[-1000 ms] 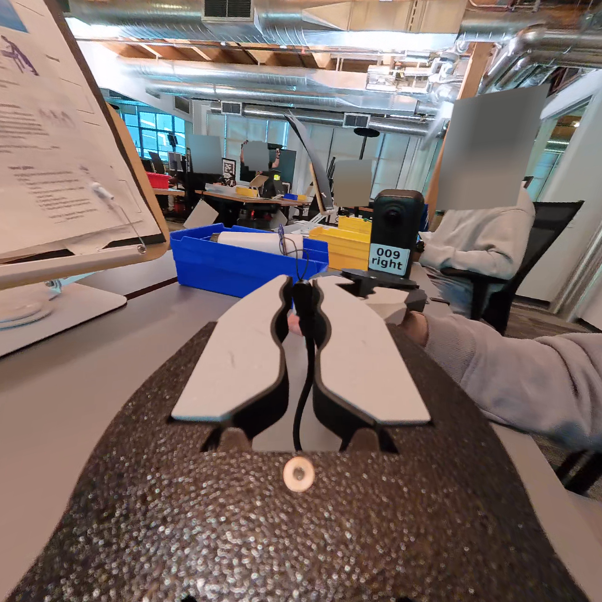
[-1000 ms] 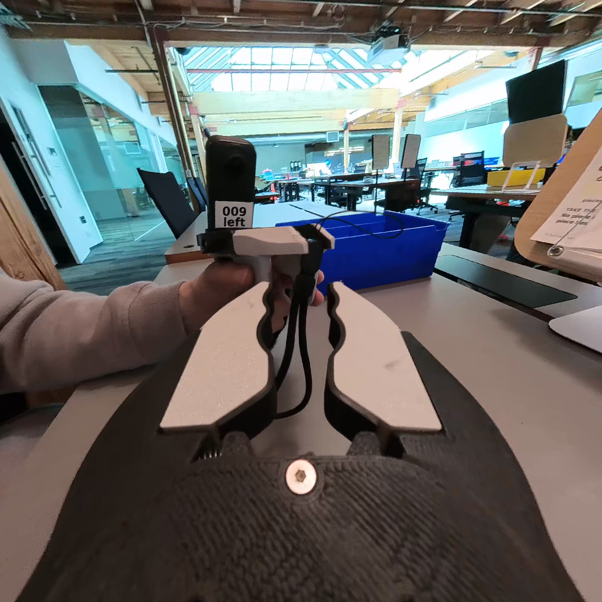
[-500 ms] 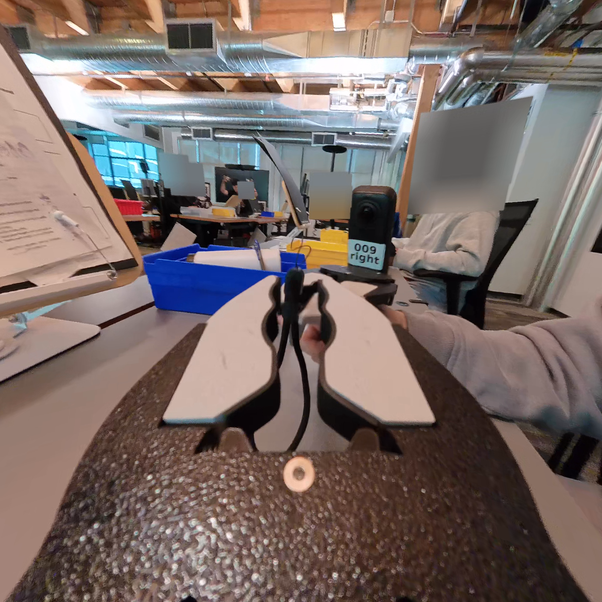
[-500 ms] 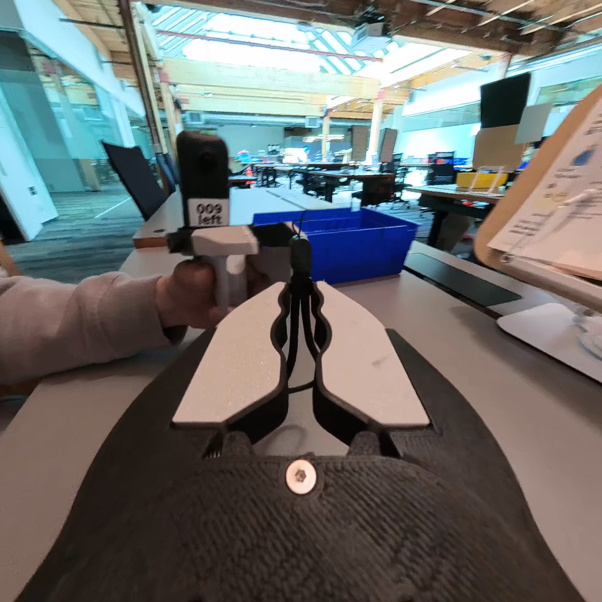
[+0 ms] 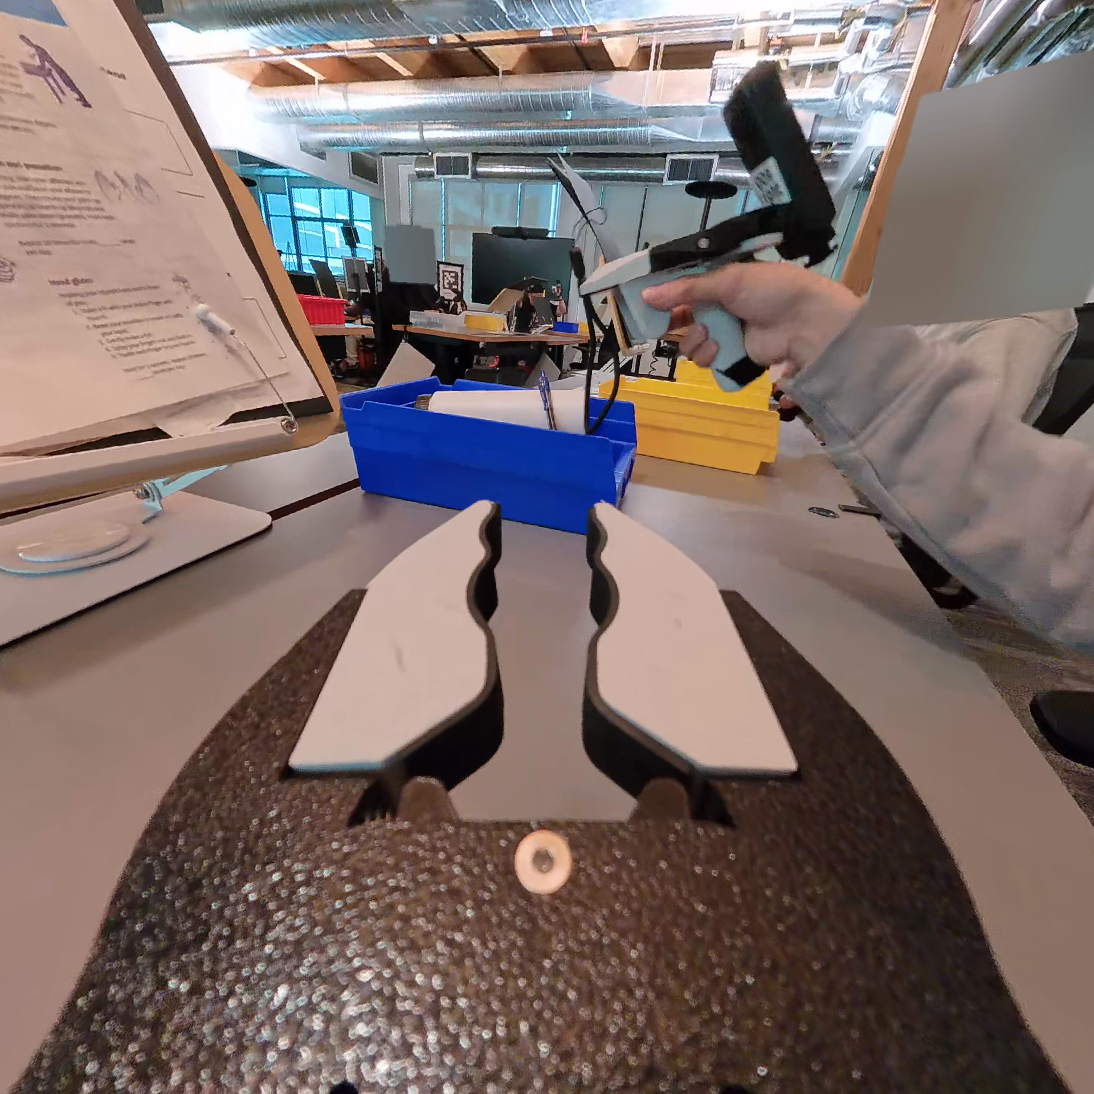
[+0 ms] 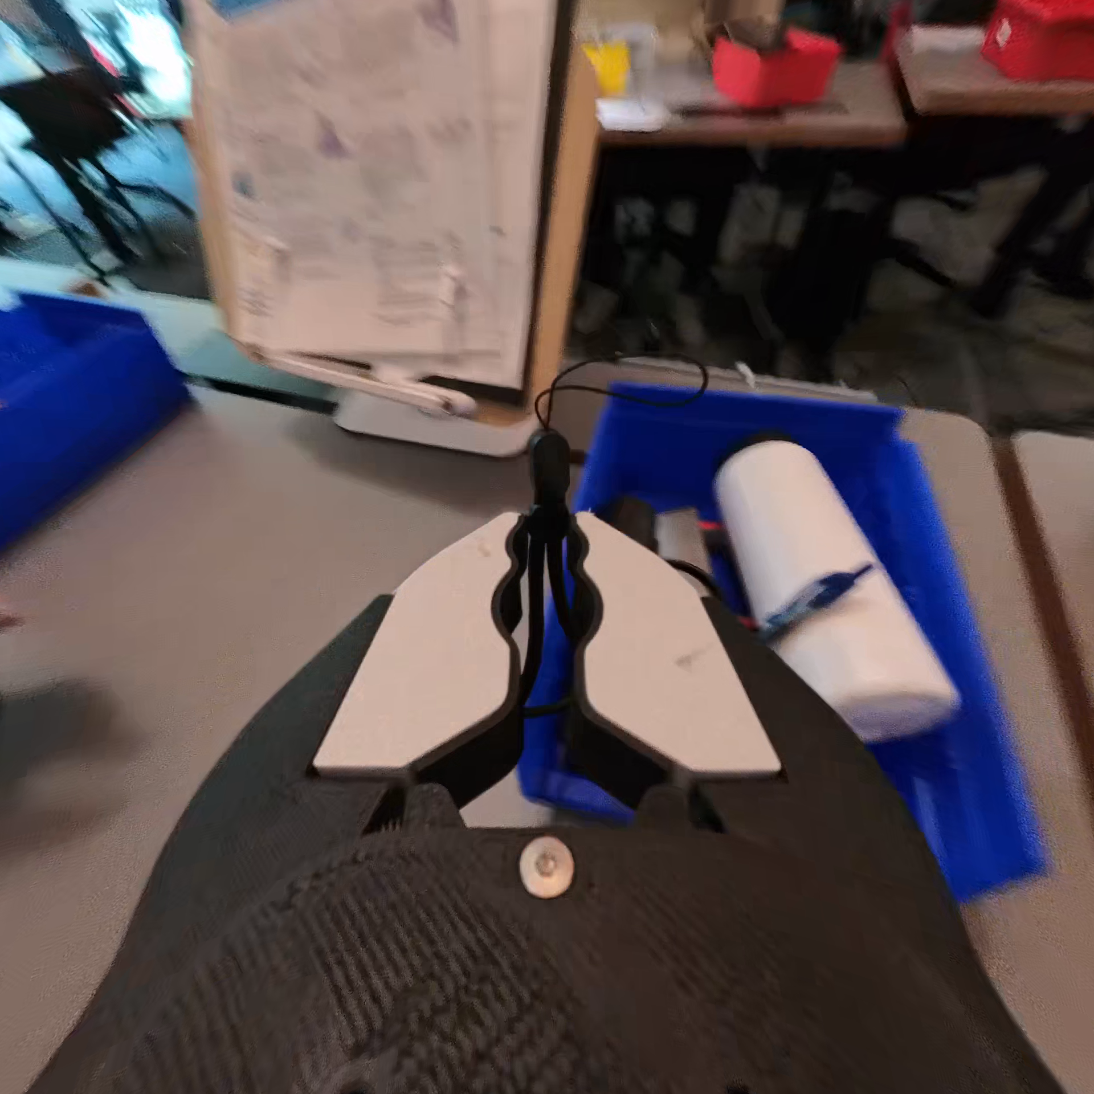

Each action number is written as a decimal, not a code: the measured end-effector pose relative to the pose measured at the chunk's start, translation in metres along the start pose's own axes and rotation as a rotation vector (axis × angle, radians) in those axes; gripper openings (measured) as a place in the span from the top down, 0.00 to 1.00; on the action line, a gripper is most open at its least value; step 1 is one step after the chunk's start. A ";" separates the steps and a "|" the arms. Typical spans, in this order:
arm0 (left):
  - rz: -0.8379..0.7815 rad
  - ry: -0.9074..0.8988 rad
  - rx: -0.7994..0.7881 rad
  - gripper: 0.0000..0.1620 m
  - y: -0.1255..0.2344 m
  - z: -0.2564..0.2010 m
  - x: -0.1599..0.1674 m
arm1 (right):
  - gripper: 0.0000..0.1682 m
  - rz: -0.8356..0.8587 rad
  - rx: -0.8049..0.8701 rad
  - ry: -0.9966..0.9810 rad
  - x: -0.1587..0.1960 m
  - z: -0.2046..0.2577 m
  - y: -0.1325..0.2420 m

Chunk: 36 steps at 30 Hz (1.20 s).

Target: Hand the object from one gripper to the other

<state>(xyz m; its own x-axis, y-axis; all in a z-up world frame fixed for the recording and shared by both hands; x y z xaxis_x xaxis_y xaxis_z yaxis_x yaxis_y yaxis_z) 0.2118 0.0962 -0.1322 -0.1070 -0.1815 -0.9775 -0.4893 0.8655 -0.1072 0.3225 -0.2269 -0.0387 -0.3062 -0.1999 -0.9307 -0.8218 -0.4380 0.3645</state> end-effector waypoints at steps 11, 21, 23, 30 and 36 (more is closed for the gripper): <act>-0.034 0.048 -0.001 0.86 0.005 0.007 -0.004 | 0.92 0.543 0.090 0.038 0.066 -0.063 -0.062; -0.039 0.049 -0.042 0.86 0.007 0.009 -0.010 | 0.63 -0.184 0.103 0.161 0.013 0.049 -0.041; -0.052 0.040 -0.067 0.86 0.010 0.010 -0.015 | 0.65 -0.374 -0.044 0.086 0.016 0.094 -0.043; 0.002 -0.088 -0.502 0.85 0.081 0.039 -0.064 | 0.69 -0.599 -0.017 0.223 0.055 0.161 -0.068; 0.434 0.064 -0.961 0.80 0.186 0.149 -0.076 | 0.69 -0.536 -0.010 0.369 0.070 0.174 -0.076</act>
<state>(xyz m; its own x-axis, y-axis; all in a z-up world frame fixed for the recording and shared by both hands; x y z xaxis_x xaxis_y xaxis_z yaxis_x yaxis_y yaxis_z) 0.2582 0.3408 -0.1053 -0.4690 0.0059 -0.8832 -0.8749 0.1333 0.4655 0.2803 -0.0551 -0.1369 0.3316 -0.2388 -0.9127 -0.8099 -0.5682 -0.1457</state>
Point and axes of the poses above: each gripper's, where its closed fingertips meet, y back along the fingers, x out of its underside, z = x × y across the jaws, the point moved 5 cm from there along y, back along the fingers, and after that the axes turned 5 degrees about y, right-handed, at the moved point
